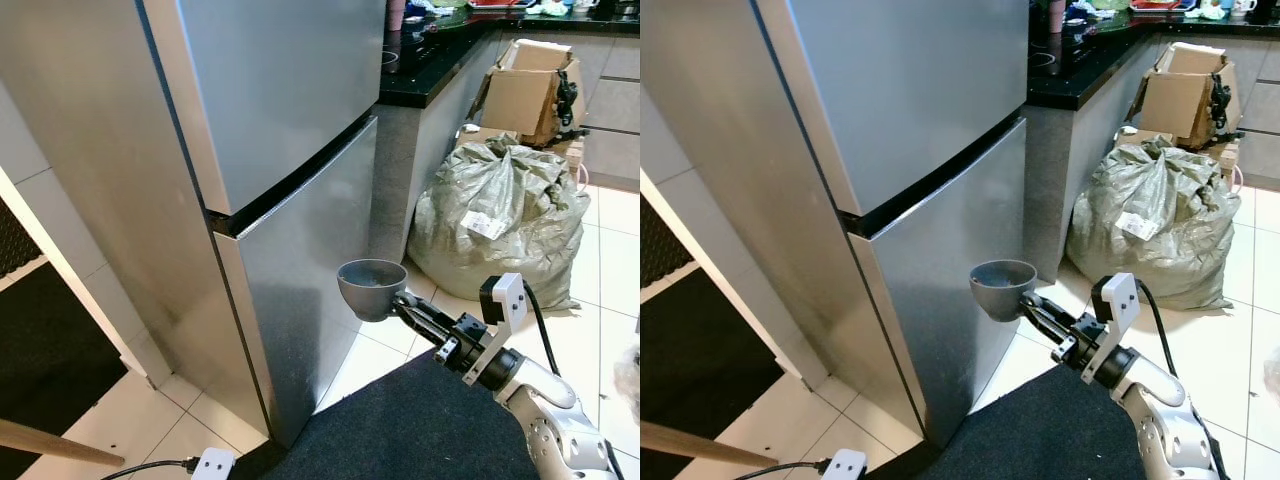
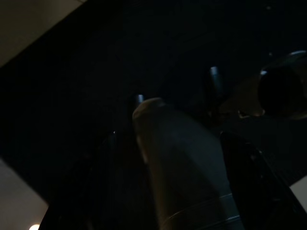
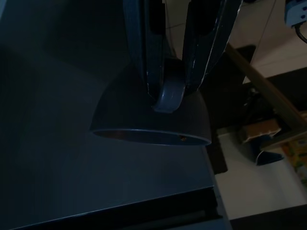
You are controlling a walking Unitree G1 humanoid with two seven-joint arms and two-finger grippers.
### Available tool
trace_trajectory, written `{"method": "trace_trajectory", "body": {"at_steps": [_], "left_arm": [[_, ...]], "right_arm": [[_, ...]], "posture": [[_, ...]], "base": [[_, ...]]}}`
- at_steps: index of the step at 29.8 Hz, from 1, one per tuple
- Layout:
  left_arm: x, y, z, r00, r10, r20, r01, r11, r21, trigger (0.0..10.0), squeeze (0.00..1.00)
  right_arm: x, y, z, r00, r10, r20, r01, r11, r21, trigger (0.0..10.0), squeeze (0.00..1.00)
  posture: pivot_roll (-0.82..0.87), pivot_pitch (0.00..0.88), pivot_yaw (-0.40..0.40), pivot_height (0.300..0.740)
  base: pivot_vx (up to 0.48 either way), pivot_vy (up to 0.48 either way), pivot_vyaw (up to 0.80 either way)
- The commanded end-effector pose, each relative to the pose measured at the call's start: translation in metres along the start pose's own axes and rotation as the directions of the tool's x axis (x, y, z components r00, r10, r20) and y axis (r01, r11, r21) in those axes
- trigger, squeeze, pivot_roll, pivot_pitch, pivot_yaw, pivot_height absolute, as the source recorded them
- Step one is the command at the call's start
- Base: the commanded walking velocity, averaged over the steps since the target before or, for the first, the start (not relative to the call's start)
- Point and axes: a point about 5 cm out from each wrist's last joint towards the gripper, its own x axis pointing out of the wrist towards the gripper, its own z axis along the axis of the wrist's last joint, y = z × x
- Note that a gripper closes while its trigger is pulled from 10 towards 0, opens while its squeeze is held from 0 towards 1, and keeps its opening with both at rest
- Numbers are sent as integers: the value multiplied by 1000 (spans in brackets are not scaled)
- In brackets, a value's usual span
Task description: Restocking fridge
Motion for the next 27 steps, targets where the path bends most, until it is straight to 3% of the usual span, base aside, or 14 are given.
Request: {"method": "trace_trajectory", "body": {"at_steps": [1, 8, 15, 16, 17, 20, 23, 24, 25, 27], "left_arm": [[-1, 4, 0, 1000, 22, 8, -22, 1000, -5, 10000, 0], [-1, 8, 10, 997, 53, 49, -52, 999, -9, 10000, 0], [-5, 26, 44, 968, 161, 191, -147, 985, -89, 10000, 0], [-8, 32, 65, 943, 175, 283, -143, 981, -132, 10000, 0], [-8, 32, 65, 943, 175, 283, -143, 981, -132, 10000, 0], [-14, 37, 96, 894, 159, 418, -95, 981, -171, 10000, 0], [-17, 38, 108, 872, 147, 467, -71, 982, -176, 10000, 0], [-22, 40, 126, 837, 128, 531, -42, 984, -171, 10000, 0], [-22, 40, 126, 837, 128, 531, -42, 984, -171, 10000, 0], [-35, 44, 162, 752, 99, 652, -2, 989, -148, 10000, 0]], "right_arm": [[0, -1, 3, 1000, 2, 11, -2, 1000, -11, 10000, 0], [0, -2, 3, 1000, 2, 10, -2, 1000, -18, 10000, 0], [0, -7, 8, 999, -23, 28, 24, 999, -29, 10000, 0], [0, -10, 10, 998, -44, 41, 45, 998, -36, 10000, 0], [0, -10, 10, 998, -44, 41, 45, 998, -36, 10000, 0], [-1, -12, 12, 997, -61, 49, 63, 997, -41, 10000, 0], [-2, -13, 12, 997, -63, 49, 65, 997, -42, 10000, 0], [-2, -13, 12, 997, -66, 49, 69, 997, -44, 10000, 0], [-2, -13, 12, 997, -66, 49, 69, 997, -44, 10000, 0], [-3, -15, 13, 996, -76, 53, 79, 996, -49, 10000, 0]], "posture": [[-136, 18, 74, 740], [-139, 14, 72, 740], [-136, 11, 69, 740], [-137, 11, 70, 740], [-137, 11, 70, 740], [-135, 13, 70, 740], [-134, 16, 69, 740], [-133, 18, 68, 740], [-133, 18, 68, 740], [-132, 19, 69, 740]], "base": [[0, 0, 0], [0, 0, 0], [0, 0, 0], [0, 0, 0], [0, 0, 0], [0, 0, 0], [0, 0, 0], [0, 0, 0], [0, 0, 0], [0, 0, 0]]}}
